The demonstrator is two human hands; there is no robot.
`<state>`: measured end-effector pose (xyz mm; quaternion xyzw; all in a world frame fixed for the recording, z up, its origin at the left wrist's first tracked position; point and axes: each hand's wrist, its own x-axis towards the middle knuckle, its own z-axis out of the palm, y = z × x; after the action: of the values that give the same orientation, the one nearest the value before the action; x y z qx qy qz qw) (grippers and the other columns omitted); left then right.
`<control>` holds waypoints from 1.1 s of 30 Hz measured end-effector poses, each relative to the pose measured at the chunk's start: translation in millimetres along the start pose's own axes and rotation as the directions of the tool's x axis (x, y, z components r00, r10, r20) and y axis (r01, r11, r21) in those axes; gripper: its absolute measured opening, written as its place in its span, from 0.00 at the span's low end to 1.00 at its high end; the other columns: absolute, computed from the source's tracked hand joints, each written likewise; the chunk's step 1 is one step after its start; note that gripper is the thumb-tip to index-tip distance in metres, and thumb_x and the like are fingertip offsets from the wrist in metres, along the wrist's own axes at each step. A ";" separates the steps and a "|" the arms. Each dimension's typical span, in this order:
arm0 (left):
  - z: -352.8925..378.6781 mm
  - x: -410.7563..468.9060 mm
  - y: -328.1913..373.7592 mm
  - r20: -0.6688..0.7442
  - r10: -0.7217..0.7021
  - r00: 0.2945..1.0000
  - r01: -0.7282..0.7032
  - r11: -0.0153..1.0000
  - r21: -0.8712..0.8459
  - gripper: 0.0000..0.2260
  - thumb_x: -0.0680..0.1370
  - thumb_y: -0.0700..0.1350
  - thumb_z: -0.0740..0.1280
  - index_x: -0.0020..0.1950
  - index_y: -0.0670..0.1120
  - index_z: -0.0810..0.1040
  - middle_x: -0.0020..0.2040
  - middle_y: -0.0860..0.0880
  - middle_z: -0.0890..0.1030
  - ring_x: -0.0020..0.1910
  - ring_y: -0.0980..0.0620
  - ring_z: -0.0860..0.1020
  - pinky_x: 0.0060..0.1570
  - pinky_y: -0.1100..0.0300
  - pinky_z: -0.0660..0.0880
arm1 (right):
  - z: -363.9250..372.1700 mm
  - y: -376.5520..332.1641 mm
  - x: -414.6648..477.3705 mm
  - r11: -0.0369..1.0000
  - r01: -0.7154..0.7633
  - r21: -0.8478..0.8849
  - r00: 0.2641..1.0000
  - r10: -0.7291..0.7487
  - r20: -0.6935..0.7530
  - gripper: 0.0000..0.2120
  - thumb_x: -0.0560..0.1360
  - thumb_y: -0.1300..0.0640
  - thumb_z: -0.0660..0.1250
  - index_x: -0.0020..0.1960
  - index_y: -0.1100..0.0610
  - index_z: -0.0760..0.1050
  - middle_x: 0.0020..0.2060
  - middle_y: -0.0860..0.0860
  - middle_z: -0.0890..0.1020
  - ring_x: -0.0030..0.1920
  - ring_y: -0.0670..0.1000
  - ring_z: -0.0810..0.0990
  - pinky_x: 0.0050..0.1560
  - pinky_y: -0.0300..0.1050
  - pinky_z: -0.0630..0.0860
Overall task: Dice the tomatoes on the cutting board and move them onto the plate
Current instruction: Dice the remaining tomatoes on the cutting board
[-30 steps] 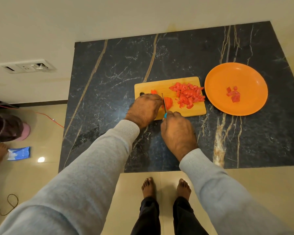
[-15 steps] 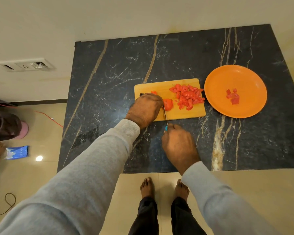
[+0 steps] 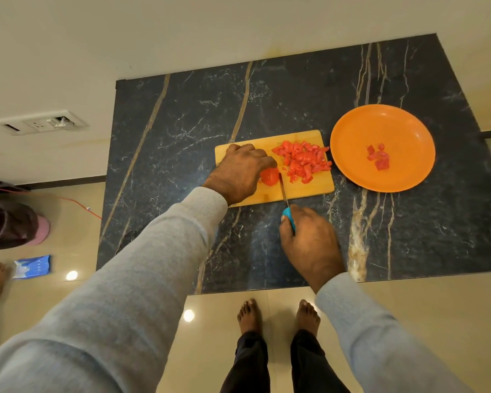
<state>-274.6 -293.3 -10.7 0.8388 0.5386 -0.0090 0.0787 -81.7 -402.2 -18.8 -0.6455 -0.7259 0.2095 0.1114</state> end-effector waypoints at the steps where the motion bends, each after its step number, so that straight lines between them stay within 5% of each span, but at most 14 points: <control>1: -1.9 1.6 -0.3 0.016 0.012 1.000 -0.012 1.000 0.012 0.22 0.80 0.42 0.68 0.74 0.55 0.75 0.68 0.51 0.80 0.67 0.45 0.75 0.69 0.41 0.68 | -0.2 0.2 6.7 1.000 0.020 -0.011 1.000 -0.020 0.007 0.18 0.82 0.48 0.57 0.62 0.58 0.76 0.49 0.54 0.80 0.46 0.56 0.80 0.46 0.52 0.79; 5: -3.9 6.9 -1.1 0.063 0.030 0.998 -0.034 0.997 0.066 0.20 0.82 0.47 0.68 0.75 0.55 0.75 0.72 0.52 0.77 0.69 0.46 0.73 0.68 0.42 0.69 | -5.8 5.0 28.3 0.996 0.069 -0.061 0.997 -0.067 0.026 0.19 0.82 0.49 0.58 0.65 0.58 0.76 0.50 0.54 0.80 0.47 0.57 0.80 0.45 0.52 0.79; 9: -0.2 5.0 0.6 0.039 -0.047 0.998 0.042 0.994 0.105 0.17 0.83 0.56 0.66 0.70 0.53 0.79 0.65 0.51 0.81 0.64 0.46 0.75 0.66 0.44 0.70 | -4.7 8.5 20.6 0.996 0.054 -0.065 0.998 -0.053 0.023 0.19 0.82 0.48 0.57 0.64 0.57 0.76 0.50 0.53 0.80 0.46 0.55 0.80 0.45 0.51 0.79; 15: 9.2 0.6 5.6 -0.028 -0.181 0.983 0.182 0.983 0.029 0.24 0.80 0.64 0.66 0.71 0.53 0.77 0.64 0.50 0.81 0.65 0.45 0.76 0.67 0.45 0.67 | -3.8 2.9 20.8 0.999 0.027 -0.022 1.000 -0.027 -0.011 0.19 0.83 0.48 0.57 0.64 0.57 0.77 0.49 0.53 0.81 0.45 0.55 0.80 0.44 0.51 0.80; 18: 5.6 -5.4 -1.4 -0.044 -0.119 0.992 0.116 0.991 -0.060 0.20 0.81 0.59 0.67 0.71 0.54 0.78 0.68 0.52 0.80 0.69 0.46 0.74 0.69 0.44 0.66 | -6.2 1.3 26.6 0.999 0.036 -0.033 0.999 -0.037 -0.036 0.18 0.83 0.48 0.57 0.63 0.57 0.77 0.46 0.53 0.80 0.42 0.55 0.79 0.39 0.48 0.75; 22: 4.0 -4.7 -0.9 -0.039 -0.045 0.998 0.043 0.997 -0.063 0.13 0.82 0.48 0.68 0.67 0.52 0.83 0.62 0.52 0.84 0.63 0.47 0.79 0.67 0.46 0.71 | -4.8 -1.8 29.6 0.998 0.043 -0.035 0.998 -0.044 -0.033 0.16 0.82 0.48 0.58 0.61 0.57 0.77 0.45 0.52 0.79 0.42 0.54 0.79 0.39 0.48 0.77; 33: 4.9 -5.8 9.1 -0.082 -0.065 0.994 0.057 0.993 -0.105 0.15 0.83 0.52 0.66 0.63 0.47 0.86 0.60 0.48 0.86 0.59 0.45 0.83 0.60 0.46 0.80 | -7.6 0.2 34.0 0.991 0.103 -0.090 0.993 -0.107 -0.046 0.17 0.82 0.50 0.59 0.63 0.59 0.77 0.46 0.55 0.80 0.41 0.58 0.80 0.39 0.50 0.78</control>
<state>-268.5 -302.9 -13.9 0.8164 0.5666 0.0520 0.0982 -83.1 -367.4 -15.8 -0.6159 -0.7643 0.1550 0.1120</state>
